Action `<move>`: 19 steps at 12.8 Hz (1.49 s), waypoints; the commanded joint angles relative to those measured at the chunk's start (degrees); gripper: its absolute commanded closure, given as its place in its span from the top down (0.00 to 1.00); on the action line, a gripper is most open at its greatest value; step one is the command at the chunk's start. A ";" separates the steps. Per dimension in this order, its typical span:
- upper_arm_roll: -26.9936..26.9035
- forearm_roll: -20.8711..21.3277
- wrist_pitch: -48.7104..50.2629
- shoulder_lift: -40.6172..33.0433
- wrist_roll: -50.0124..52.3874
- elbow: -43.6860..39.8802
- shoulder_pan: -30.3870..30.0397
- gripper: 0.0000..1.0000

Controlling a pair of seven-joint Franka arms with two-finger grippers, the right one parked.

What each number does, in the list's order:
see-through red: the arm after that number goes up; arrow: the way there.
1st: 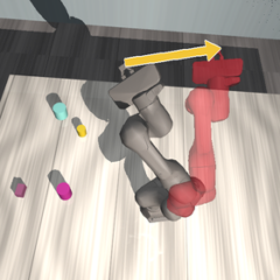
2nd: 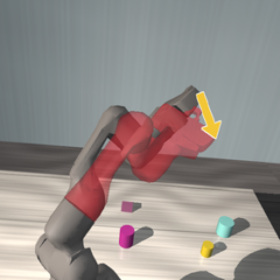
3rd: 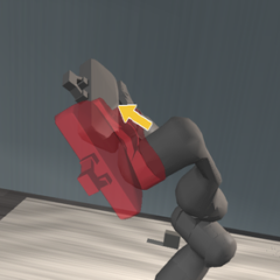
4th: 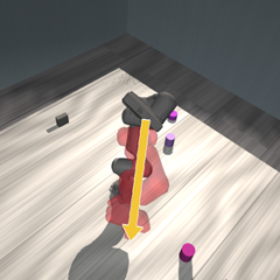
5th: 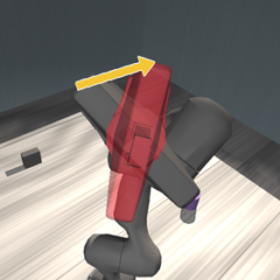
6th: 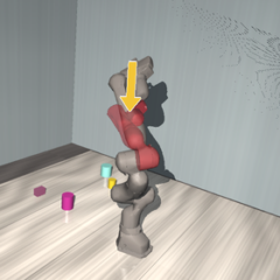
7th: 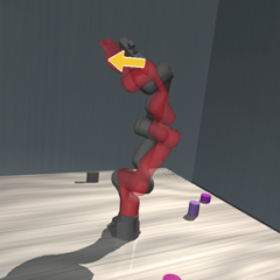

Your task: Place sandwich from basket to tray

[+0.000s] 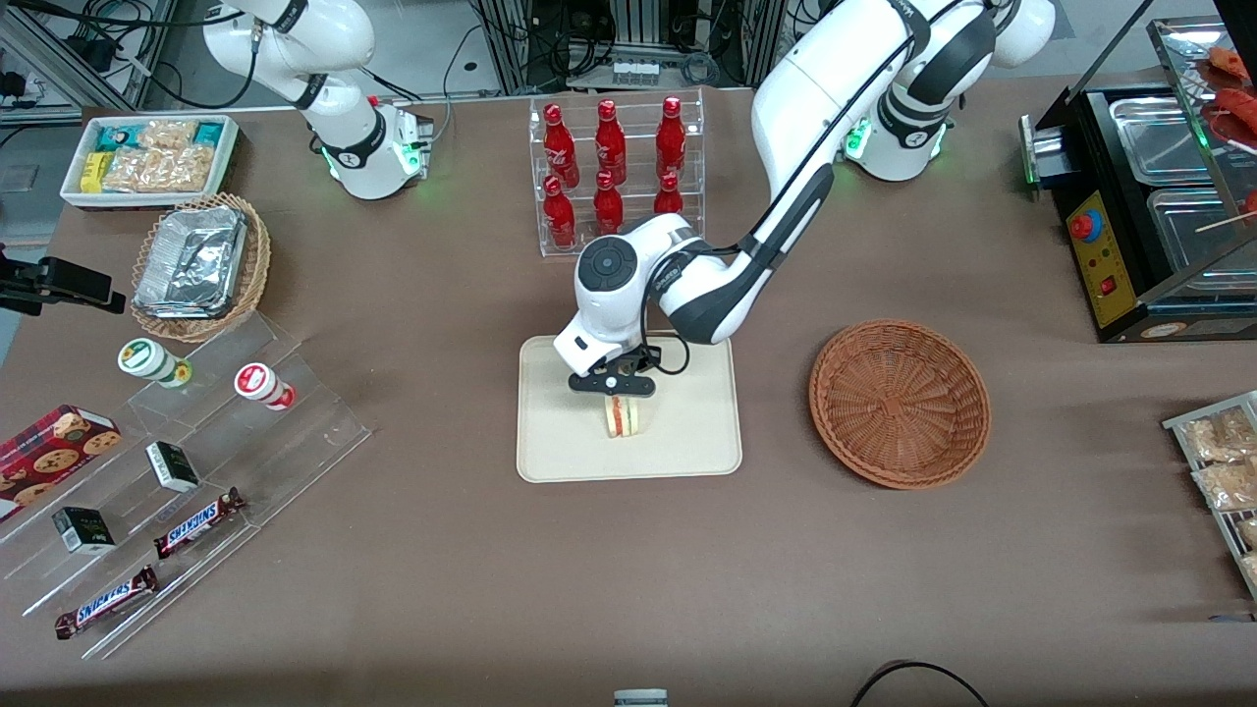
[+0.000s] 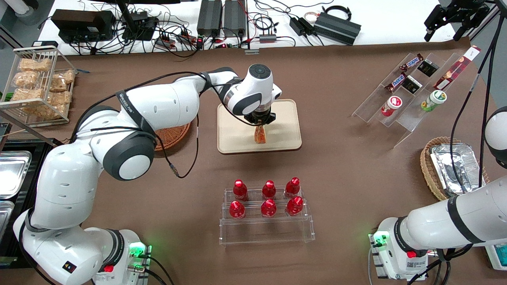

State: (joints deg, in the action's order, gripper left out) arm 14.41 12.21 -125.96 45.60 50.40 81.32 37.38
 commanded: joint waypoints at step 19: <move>-0.70 -6.06 26.38 -36.53 -14.25 8.67 -26.81 1.00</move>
State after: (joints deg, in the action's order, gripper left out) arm 13.22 7.12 -100.47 14.70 40.57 84.69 14.40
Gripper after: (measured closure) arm 0.000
